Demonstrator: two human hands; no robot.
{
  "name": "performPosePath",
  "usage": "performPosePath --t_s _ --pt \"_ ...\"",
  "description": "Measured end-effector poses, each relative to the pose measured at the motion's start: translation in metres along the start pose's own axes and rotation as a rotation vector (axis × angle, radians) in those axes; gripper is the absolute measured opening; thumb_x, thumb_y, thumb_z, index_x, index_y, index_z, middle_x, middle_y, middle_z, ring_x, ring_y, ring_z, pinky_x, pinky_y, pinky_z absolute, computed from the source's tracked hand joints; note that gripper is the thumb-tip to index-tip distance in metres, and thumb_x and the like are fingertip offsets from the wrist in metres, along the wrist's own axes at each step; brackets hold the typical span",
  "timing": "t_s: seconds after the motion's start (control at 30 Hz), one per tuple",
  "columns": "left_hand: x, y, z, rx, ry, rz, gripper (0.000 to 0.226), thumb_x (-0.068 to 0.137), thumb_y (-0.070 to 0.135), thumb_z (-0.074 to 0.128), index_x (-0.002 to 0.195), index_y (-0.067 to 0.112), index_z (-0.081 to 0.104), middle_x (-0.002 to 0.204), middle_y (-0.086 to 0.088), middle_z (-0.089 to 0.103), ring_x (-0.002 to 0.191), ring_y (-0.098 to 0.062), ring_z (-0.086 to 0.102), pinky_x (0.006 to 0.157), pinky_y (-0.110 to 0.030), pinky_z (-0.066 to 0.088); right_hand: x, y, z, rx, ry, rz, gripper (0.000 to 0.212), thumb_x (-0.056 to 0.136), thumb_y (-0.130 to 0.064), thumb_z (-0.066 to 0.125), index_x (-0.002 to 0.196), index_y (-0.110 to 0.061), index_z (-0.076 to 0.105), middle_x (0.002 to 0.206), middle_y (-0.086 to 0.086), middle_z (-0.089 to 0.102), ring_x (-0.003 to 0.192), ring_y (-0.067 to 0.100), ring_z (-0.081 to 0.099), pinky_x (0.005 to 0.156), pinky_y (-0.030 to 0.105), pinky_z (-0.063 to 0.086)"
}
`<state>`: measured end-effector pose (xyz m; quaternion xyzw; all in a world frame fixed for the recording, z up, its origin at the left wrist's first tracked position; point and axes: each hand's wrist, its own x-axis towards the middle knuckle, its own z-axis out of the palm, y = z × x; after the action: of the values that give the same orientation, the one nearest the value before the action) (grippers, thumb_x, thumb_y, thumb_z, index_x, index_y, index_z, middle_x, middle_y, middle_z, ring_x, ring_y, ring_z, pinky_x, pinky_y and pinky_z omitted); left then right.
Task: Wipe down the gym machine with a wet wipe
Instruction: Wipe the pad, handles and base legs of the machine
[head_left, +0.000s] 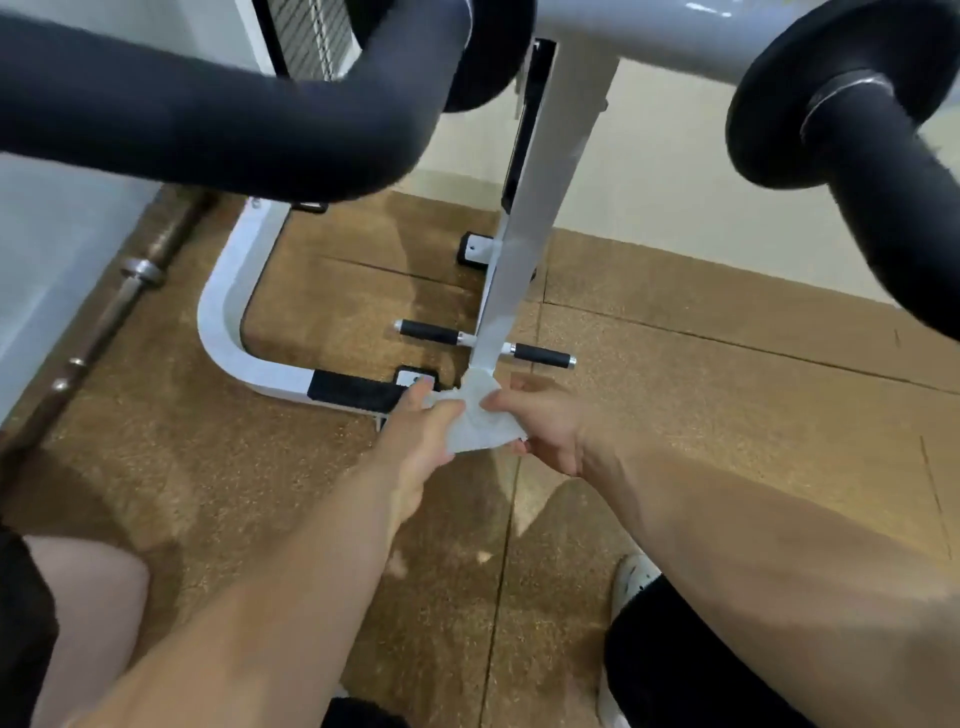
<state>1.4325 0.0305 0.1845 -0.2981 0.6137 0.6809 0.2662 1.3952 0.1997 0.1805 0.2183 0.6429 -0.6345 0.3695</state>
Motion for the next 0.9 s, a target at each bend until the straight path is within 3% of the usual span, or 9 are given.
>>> performPosePath --t_s 0.1,0.17,0.23,0.37,0.47,0.6,0.7,0.8,0.9 --pt "0.055 -0.006 0.001 -0.072 0.091 -0.015 0.053 0.095 0.015 0.07 0.145 0.023 0.052 0.137 -0.01 0.054 0.114 -0.032 0.062 0.098 -0.047 0.056 0.045 0.019 -0.009 -0.037 0.025 -0.073 0.033 0.095 -0.012 0.068 0.128 -0.007 0.064 0.11 0.014 0.073 0.093 0.03 0.066 0.067 0.032 0.052" --pt "0.089 -0.012 0.002 0.069 0.137 0.039 0.049 0.093 0.009 0.072 0.139 0.02 0.058 0.133 -0.009 0.058 0.111 -0.03 0.062 0.095 -0.04 0.054 0.072 0.029 -0.017 -0.063 0.071 -0.111 0.03 0.092 -0.011 0.071 0.121 -0.016 0.069 0.118 0.012 0.074 0.108 0.029 0.07 0.091 0.04 0.06" --pt "0.116 -0.016 0.003 0.199 0.143 0.141 0.052 0.092 0.006 0.07 0.141 0.018 0.057 0.13 -0.007 0.06 0.111 -0.027 0.062 0.091 -0.036 0.053 0.095 0.038 -0.023 -0.07 0.078 -0.152 0.03 0.092 -0.01 0.072 0.121 -0.017 0.069 0.119 0.011 0.074 0.112 0.028 0.07 0.098 0.041 0.058" --pt "0.154 -0.023 0.007 0.451 0.125 0.312 0.058 0.089 0.003 0.069 0.14 0.025 0.054 0.115 -0.002 0.061 0.09 -0.017 0.063 0.06 -0.025 0.046 0.135 0.054 -0.036 -0.039 0.084 -0.226 0.03 0.091 -0.008 0.072 0.12 -0.005 0.066 0.113 0.018 0.075 0.097 0.029 0.071 0.095 0.048 0.056" --pt "0.182 -0.041 0.012 0.584 0.141 0.378 0.043 0.088 0.004 0.069 0.122 0.026 0.055 0.099 -0.003 0.059 0.078 -0.018 0.059 0.054 -0.027 0.04 0.163 0.068 -0.044 -0.05 0.146 -0.265 0.025 0.092 -0.01 0.073 0.116 -0.005 0.065 0.108 0.018 0.076 0.091 0.029 0.071 0.09 0.048 0.058" --pt "0.199 -0.072 0.018 0.694 0.174 0.35 0.022 0.09 0.003 0.062 0.098 0.023 0.056 0.098 -0.005 0.058 0.088 -0.025 0.059 0.063 -0.03 0.046 0.187 0.089 -0.048 -0.169 0.275 -0.23 0.018 0.092 -0.017 0.074 0.108 -0.012 0.068 0.104 0.01 0.075 0.093 0.026 0.073 0.089 0.048 0.062" --pt "0.204 -0.086 0.024 0.735 0.162 0.292 0.022 0.091 0.0 0.055 0.088 0.021 0.061 0.104 -0.006 0.059 0.095 -0.026 0.056 0.07 -0.028 0.044 0.2 0.105 -0.053 -0.246 0.293 -0.198 0.012 0.092 -0.015 0.073 0.101 -0.019 0.066 0.101 0.003 0.071 0.086 0.016 0.068 0.065 0.029 0.059" --pt "0.213 -0.093 0.029 0.781 0.154 0.262 0.029 0.094 0.001 0.054 0.102 0.021 0.073 0.126 -0.003 0.061 0.108 -0.024 0.057 0.078 -0.026 0.047 0.212 0.12 -0.067 -0.243 0.304 -0.179 0.015 0.092 -0.009 0.07 0.1 -0.019 0.063 0.096 0.002 0.069 0.076 0.013 0.064 0.049 0.019 0.048" --pt "0.219 -0.099 0.032 0.872 0.102 0.214 0.037 0.097 0.009 0.058 0.131 0.021 0.067 0.142 -0.003 0.056 0.126 -0.025 0.055 0.091 -0.027 0.045 0.221 0.134 -0.083 -0.347 0.353 -0.152 0.012 0.09 -0.011 0.068 0.098 -0.019 0.065 0.092 0.001 0.072 0.074 0.014 0.067 0.043 0.017 0.043"
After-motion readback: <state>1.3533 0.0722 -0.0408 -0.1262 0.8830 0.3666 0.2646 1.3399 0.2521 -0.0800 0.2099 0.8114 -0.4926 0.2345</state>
